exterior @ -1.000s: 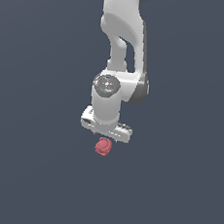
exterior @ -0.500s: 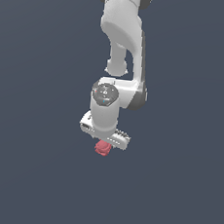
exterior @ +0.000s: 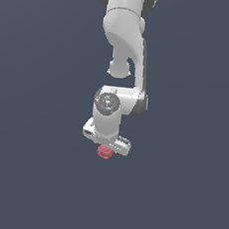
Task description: Pick up the object and move it to a goal position.
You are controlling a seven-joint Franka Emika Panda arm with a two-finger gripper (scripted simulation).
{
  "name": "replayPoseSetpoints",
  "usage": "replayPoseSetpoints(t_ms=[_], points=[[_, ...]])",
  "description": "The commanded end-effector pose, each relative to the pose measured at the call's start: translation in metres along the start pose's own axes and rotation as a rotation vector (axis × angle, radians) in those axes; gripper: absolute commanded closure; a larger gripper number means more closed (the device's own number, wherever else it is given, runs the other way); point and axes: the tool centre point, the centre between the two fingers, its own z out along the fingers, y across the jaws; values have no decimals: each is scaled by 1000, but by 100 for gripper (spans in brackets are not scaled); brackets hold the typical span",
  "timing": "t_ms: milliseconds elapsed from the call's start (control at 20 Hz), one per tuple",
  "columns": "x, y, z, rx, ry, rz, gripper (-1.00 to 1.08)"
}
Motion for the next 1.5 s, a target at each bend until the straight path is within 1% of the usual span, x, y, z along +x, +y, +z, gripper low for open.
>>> replayPoseSetpoints(t_ms=[0, 150, 350, 400, 1050, 1250, 1450], points=[[-1, 0, 13, 0, 0, 1, -92], [0, 0, 22, 0, 0, 2, -92], [1, 0, 24, 0, 0, 2, -92], [1, 0, 24, 0, 0, 2, 108], [0, -1, 22, 0, 0, 2, 108], [-4, -6, 11, 0, 0, 2, 108], [-12, -16, -8, 0, 0, 2, 108]])
